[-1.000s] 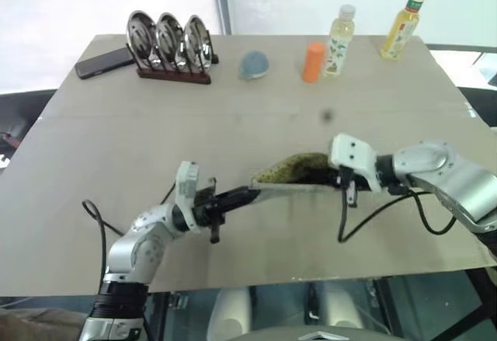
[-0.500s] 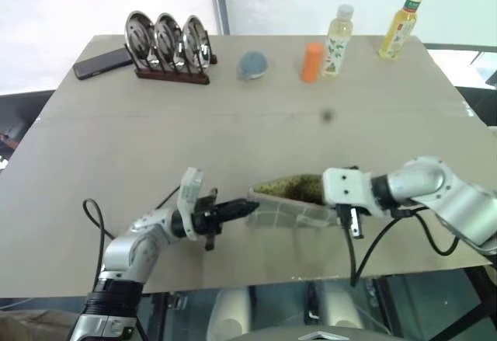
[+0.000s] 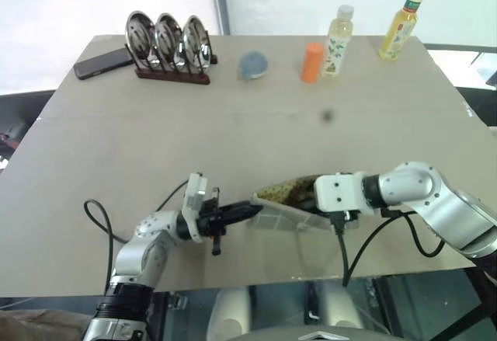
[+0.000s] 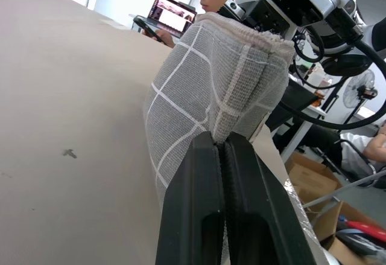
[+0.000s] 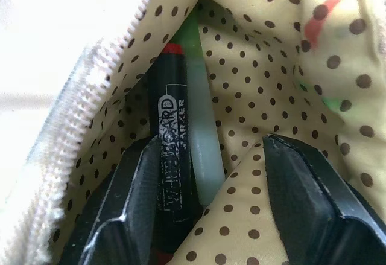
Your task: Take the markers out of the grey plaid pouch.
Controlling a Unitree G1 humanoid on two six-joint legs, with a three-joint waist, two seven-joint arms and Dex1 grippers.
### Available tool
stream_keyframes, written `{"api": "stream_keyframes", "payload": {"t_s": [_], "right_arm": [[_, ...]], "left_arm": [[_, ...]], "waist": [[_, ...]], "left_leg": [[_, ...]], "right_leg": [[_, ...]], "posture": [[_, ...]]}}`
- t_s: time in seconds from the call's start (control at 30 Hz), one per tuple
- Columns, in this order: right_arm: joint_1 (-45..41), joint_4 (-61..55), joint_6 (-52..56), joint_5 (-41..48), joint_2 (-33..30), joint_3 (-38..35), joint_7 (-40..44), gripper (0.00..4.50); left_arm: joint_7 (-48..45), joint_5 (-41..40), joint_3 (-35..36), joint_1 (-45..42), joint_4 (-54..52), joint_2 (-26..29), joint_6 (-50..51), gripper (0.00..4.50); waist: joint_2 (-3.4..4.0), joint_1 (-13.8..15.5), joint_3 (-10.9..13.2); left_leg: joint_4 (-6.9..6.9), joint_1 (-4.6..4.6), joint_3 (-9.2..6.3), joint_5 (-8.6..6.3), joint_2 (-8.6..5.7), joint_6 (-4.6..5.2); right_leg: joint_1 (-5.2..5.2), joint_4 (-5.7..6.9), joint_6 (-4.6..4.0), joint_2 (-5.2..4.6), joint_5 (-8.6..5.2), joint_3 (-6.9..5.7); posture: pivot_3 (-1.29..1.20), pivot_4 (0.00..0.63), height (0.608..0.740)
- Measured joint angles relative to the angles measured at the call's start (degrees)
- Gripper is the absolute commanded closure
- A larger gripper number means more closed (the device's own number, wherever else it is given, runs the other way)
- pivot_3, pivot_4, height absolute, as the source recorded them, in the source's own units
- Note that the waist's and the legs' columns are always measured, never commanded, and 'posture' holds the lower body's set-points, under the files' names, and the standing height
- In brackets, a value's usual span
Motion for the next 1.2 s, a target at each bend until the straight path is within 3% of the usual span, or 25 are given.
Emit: {"api": "stream_keyframes", "payload": {"t_s": [0.33,0.5,0.6,0.73,0.9,1.1,1.2], "right_arm": [[-0.74,3.41,-7.09,-6.72,2.52,1.86,3.66,1.73],[-1.77,6.72,-9.35,-9.55,5.9,2.7,4.61,1.73],[-1.59,8.47,-9.74,-10.74,7.96,2.68,4.55,2.44],[0.73,7.84,-9.65,-11.02,8.1,1.49,4.49,4.38],[5.21,3.3,-3.9,-6.84,4.53,-6.58,5.05,4.46],[5.23,-6.25,6.77,0.3,0.55,-19.62,4.75,4.46],[5.53,-8.24,9.7,2.46,-0.39,-22.45,4.63,4.46]], "left_arm": [[0.25,2.71,-0.13,1.29,-0.12,-1.21,-6.35,4.5],[4.01,3.31,-0.57,1.9,-6.06,-1.57,-4.87,4.5],[5.66,3.35,-1.65,1.62,-8.38,-1.85,-4.04,4.5],[6.81,3.52,-1.94,1.55,-8.59,-1.89,-3.73,4.5],[8.08,4.58,-2.01,1.51,-8.52,-2.0,-5.16,4.5],[11.29,8.74,-1.93,-1.42,-5.15,-4.68,-12.27,4.5],[11.96,10.78,-1.8,-2.74,-2.76,-5.14,-15.56,4.5]], "waist": [[-0.01,-0.05,-0.01],[-0.04,0.05,-0.03],[-0.03,0.02,-0.06],[-0.03,0.09,-0.06],[-0.03,0.18,-0.03],[0.0,0.2,-0.01],[0.0,0.1,-0.01]], "left_leg": [[0.0,0.03,-0.01,0.0,0.0,0.0],[0.02,0.03,-0.02,0.0,-0.01,0.0],[0.02,0.15,-0.02,0.0,0.0,0.0],[0.03,0.21,-0.02,0.0,0.0,0.0],[0.06,0.04,-0.01,0.0,-0.06,0.0],[0.01,0.03,-0.1,0.0,-0.04,0.0],[0.01,0.02,-0.07,0.0,-0.05,0.0]], "right_leg": [[0.0,0.01,0.05,0.0,-0.03,-0.01],[0.07,0.02,0.0,0.0,0.01,-0.02],[0.16,0.03,0.06,0.0,-0.03,-0.02],[0.17,0.06,0.18,-0.01,-0.11,-0.02],[0.14,0.04,0.0,-0.08,0.0,-0.03],[0.13,0.04,-0.02,-0.02,0.0,-0.1],[0.13,0.01,-0.01,-0.05,0.0,-0.09]], "posture": [[0.0,0.15,0.74],[0.0,0.15,0.74],[0.0,0.15,0.74],[0.0,0.15,0.74],[0.0,0.15,0.74],[0.0,0.15,0.74],[0.0,0.15,0.74]]}}
